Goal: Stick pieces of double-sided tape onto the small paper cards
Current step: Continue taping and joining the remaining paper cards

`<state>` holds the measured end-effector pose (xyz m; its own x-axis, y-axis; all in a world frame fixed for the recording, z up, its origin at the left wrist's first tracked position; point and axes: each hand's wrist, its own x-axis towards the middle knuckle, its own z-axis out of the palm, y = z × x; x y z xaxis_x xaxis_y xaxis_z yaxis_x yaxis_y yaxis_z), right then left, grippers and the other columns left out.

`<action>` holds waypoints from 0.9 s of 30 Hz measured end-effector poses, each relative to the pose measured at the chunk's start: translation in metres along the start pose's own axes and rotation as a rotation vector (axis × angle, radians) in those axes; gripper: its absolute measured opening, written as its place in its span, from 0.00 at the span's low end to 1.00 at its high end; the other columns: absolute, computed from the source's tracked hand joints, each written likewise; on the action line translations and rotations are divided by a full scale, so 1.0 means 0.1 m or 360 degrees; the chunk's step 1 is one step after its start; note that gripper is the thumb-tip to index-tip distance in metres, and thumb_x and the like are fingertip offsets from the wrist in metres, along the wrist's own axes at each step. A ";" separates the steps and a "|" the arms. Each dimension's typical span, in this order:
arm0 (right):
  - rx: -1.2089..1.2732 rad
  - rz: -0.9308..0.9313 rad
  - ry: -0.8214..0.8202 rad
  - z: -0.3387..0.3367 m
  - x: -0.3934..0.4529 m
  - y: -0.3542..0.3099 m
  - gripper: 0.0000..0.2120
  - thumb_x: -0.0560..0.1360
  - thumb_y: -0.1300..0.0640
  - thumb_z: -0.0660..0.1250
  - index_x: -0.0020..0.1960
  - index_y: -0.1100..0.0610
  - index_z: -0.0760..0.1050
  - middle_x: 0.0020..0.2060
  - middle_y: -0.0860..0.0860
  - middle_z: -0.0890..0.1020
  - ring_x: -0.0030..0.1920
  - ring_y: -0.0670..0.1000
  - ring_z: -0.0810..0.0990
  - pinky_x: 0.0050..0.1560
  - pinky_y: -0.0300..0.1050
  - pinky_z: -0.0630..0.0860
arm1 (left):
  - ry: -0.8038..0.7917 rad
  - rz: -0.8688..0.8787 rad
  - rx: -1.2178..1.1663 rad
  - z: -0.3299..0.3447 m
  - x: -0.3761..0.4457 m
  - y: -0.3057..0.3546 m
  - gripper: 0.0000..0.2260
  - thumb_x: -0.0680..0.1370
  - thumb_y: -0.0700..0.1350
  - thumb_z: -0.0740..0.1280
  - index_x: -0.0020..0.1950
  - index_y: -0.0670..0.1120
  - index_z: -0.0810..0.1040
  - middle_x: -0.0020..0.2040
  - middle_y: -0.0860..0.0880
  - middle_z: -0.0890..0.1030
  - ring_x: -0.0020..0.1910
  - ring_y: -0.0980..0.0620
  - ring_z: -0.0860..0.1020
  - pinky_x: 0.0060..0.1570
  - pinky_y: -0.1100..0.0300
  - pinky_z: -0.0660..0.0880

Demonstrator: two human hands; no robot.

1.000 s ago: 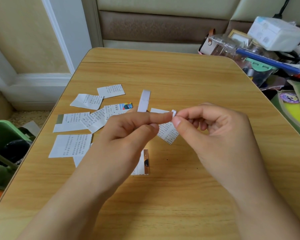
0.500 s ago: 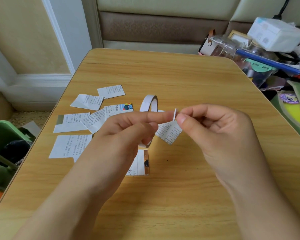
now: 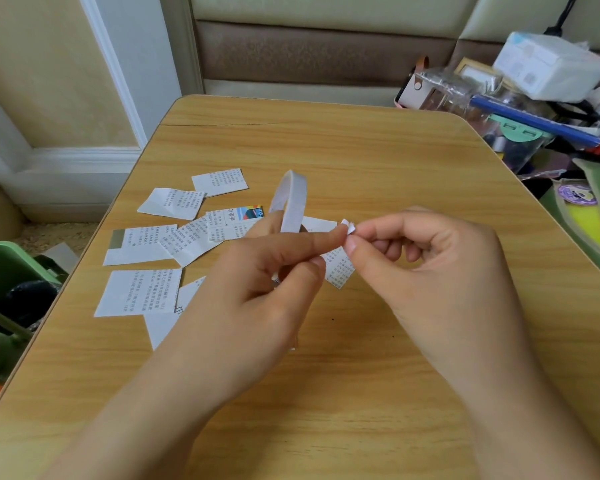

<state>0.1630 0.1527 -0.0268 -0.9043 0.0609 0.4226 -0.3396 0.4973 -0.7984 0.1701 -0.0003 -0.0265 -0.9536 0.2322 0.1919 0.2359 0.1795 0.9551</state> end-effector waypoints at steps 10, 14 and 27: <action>0.0156 0.0065 -0.0030 -0.01 0.00 -0.02 0.03 0.66 0.57 0.71 0.34 0.50 0.81 0.29 0.46 0.78 0.32 0.43 0.72 0.35 0.29 0.67 | 0.0020 -0.0091 -0.0205 -0.02 0.01 0.01 0.14 0.72 0.46 0.63 0.47 0.64 0.82 0.33 0.55 0.81 0.38 0.66 0.77 0.39 0.79 0.67; 0.0185 0.0055 -0.0045 -0.02 0.01 -0.02 0.04 0.66 0.57 0.72 0.35 0.50 0.82 0.31 0.47 0.79 0.32 0.43 0.72 0.34 0.30 0.67 | 0.0029 -0.0155 -0.0316 -0.03 0.02 -0.01 0.13 0.71 0.46 0.64 0.47 0.61 0.84 0.26 0.61 0.74 0.29 0.64 0.73 0.36 0.77 0.66; 0.0131 0.0128 -0.0065 -0.02 0.00 -0.02 0.06 0.68 0.60 0.75 0.35 0.51 0.82 0.30 0.48 0.80 0.32 0.42 0.73 0.34 0.29 0.67 | 0.0047 -0.0060 -0.0078 -0.01 0.02 0.01 0.16 0.71 0.48 0.61 0.48 0.69 0.79 0.44 0.51 0.81 0.44 0.65 0.77 0.44 0.78 0.68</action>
<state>0.1640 0.1536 -0.0236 -0.9387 0.0619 0.3392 -0.2839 0.4195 -0.8622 0.1686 -0.0006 -0.0254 -0.9669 0.1977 0.1614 0.1910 0.1406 0.9715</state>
